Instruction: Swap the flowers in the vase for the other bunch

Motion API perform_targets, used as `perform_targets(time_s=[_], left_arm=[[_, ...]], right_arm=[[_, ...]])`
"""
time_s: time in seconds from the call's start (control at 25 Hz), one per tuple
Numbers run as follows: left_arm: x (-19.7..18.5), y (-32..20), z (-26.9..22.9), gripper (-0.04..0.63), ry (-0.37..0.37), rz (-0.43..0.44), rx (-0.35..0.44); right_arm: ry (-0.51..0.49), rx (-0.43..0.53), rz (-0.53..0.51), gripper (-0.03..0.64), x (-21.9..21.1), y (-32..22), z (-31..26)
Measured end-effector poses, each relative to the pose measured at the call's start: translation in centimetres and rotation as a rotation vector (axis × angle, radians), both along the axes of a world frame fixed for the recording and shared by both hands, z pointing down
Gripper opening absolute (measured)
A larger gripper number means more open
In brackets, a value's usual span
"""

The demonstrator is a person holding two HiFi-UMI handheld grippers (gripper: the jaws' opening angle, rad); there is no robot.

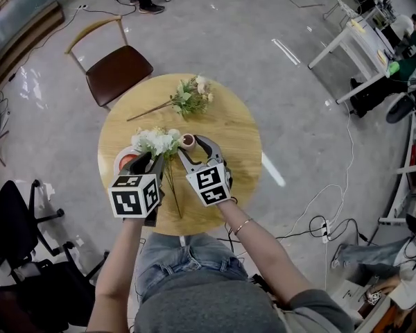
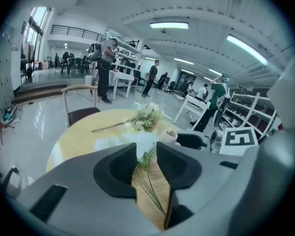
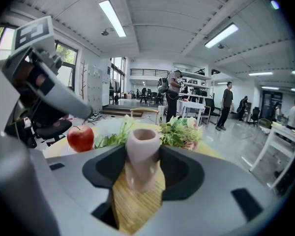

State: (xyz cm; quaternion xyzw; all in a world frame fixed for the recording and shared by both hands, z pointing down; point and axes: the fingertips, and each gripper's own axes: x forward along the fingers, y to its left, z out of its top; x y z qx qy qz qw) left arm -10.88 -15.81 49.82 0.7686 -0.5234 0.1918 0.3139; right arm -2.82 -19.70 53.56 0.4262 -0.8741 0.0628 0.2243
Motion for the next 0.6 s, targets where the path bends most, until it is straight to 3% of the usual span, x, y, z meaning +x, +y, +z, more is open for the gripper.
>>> perform_targets(time_s=[0.16,0.6], left_arm=[[-0.5,-2.8,-3.1,0.136,-0.052,0.075,0.084],[-0.1,-9.3,-3.9,0.142,-0.207,0.264,0.122]], right_arm=[[0.016,0.002,0.003,0.226,0.2,0.0,-0.2],[0.018,0.001,0.027,0.227,0.0,-0.1,-0.5]])
